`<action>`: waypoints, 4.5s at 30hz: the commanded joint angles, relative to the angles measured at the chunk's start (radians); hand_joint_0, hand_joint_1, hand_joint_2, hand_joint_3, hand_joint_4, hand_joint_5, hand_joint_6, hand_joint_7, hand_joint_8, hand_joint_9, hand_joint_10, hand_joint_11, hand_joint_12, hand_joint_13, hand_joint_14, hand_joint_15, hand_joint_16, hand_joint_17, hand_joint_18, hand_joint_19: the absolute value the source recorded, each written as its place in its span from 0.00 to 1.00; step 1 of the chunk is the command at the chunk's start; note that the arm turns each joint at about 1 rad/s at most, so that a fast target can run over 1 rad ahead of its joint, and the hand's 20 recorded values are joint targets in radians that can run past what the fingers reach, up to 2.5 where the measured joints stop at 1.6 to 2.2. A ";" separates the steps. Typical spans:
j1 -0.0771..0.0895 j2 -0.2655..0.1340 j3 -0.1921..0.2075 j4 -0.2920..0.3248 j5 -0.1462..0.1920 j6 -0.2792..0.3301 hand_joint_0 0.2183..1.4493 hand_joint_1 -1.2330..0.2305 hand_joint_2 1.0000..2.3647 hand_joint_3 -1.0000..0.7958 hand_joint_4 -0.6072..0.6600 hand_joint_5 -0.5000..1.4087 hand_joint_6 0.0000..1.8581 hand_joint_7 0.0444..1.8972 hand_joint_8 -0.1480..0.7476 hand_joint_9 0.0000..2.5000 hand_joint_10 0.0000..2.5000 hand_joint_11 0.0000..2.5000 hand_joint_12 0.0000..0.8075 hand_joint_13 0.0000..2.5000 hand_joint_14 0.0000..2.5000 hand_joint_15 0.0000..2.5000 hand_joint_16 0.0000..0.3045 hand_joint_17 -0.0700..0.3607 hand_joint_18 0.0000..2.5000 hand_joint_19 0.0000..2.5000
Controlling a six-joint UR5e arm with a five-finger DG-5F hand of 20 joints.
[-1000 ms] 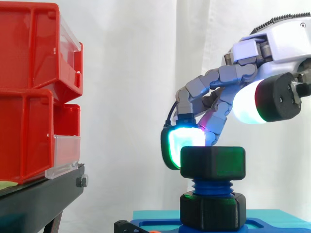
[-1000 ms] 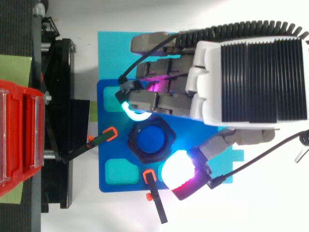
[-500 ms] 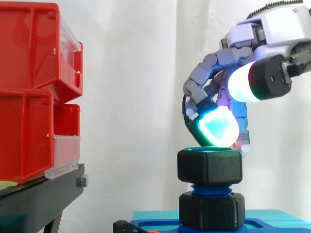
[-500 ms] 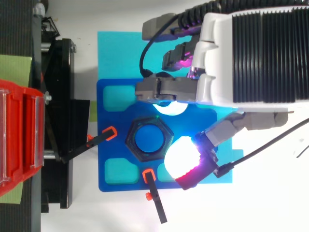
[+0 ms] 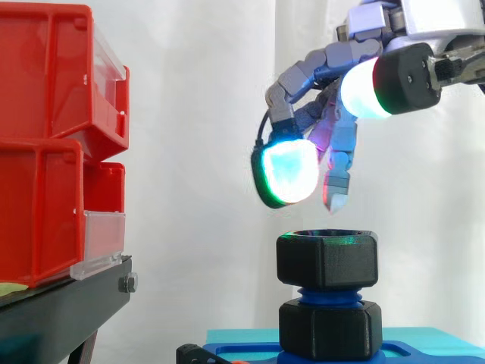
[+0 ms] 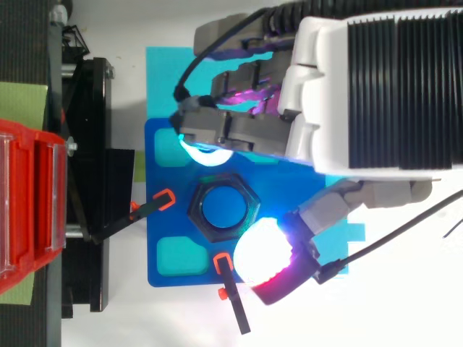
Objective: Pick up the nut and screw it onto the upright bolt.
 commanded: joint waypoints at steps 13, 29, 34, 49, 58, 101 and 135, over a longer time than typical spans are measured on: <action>0.043 -0.004 -0.068 0.096 0.023 0.015 0.20 0.70 0.00 0.28 0.70 0.21 0.27 0.27 0.35 0.24 0.00 0.00 0.27 0.19 0.00 0.00 0.08 0.28 0.02 0.00; 0.054 -0.004 -0.075 0.113 0.026 0.021 0.20 0.71 0.00 0.28 0.70 0.24 0.27 0.46 0.31 0.13 0.00 0.00 0.31 0.12 0.00 0.00 0.10 0.32 0.00 0.00; 0.054 -0.004 -0.077 0.109 0.026 0.021 0.20 0.70 0.00 0.28 0.72 0.24 0.27 0.49 0.34 0.13 0.00 0.00 0.31 0.14 0.00 0.00 0.09 0.31 0.00 0.00; 0.054 -0.004 -0.092 0.099 0.026 0.021 0.21 0.70 0.00 0.28 0.72 0.25 0.27 0.55 0.37 0.16 0.00 0.00 0.32 0.17 0.00 0.00 0.08 0.29 0.00 0.00; 0.054 -0.004 -0.094 0.094 0.026 0.021 0.21 0.70 0.00 0.28 0.71 0.25 0.27 0.57 0.38 0.18 0.00 0.00 0.31 0.19 0.00 0.00 0.08 0.29 0.00 0.00; 0.002 -0.004 -0.098 0.051 -0.007 0.015 0.25 0.61 0.00 0.28 0.55 0.30 0.28 0.84 0.42 0.42 0.00 0.00 0.19 0.37 0.00 0.00 0.03 0.21 0.22 0.00; -0.023 -0.004 -0.083 0.142 -0.057 -0.014 0.23 0.60 0.00 0.28 0.63 0.22 0.27 0.42 0.39 0.33 0.00 0.00 0.23 0.31 0.00 0.00 0.05 0.25 0.17 0.00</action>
